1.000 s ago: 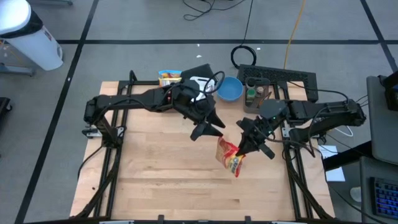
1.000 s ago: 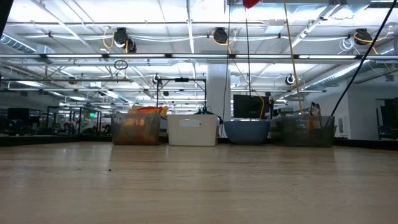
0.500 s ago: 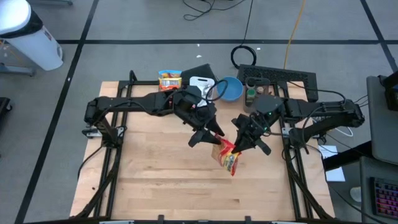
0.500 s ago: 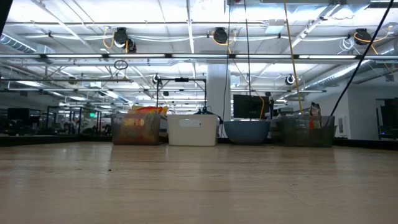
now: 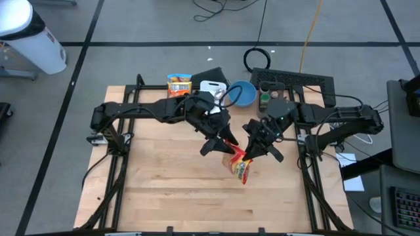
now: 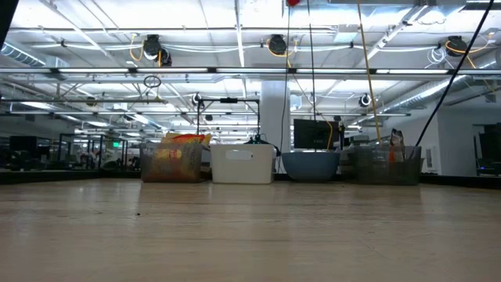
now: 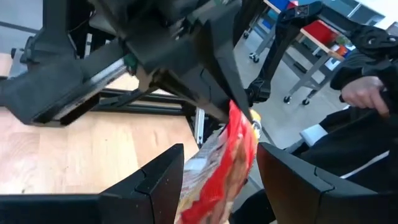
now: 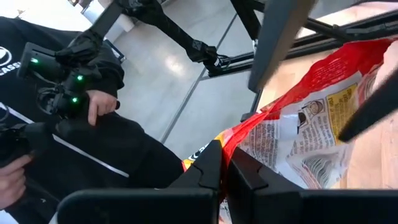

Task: Pick & Place Food Item
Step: Put the red noodle pack into the left black bin

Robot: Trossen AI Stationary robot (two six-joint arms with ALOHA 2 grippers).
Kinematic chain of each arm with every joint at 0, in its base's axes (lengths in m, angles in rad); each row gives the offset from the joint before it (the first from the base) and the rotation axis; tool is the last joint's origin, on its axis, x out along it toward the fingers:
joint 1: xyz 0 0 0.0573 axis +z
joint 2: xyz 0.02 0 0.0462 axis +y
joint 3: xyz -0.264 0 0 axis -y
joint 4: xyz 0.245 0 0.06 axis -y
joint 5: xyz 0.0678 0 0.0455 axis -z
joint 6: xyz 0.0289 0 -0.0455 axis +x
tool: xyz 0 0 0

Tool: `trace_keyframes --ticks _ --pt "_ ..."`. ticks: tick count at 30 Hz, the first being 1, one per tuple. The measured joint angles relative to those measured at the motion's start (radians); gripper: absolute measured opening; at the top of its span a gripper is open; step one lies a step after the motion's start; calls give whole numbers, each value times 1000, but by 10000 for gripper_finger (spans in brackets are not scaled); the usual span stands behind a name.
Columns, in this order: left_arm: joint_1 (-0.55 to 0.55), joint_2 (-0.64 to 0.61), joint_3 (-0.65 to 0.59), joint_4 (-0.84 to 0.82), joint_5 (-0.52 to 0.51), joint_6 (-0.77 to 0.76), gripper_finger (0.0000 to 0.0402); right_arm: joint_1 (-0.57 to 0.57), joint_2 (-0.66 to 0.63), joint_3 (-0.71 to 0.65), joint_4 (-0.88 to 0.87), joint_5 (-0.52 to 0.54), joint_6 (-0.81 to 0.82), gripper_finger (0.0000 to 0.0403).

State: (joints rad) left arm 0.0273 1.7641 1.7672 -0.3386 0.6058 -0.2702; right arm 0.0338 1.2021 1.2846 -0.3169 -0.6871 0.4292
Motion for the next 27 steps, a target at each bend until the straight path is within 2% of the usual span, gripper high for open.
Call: trace_keyframes --ticks 23,27 --pt "5 0 0 -9 -1 -13 211 -9 36 0 60 -46 -5 0" --pt "5 0 0 -11 5 -13 193 -9 36 0 66 -45 -7 0"
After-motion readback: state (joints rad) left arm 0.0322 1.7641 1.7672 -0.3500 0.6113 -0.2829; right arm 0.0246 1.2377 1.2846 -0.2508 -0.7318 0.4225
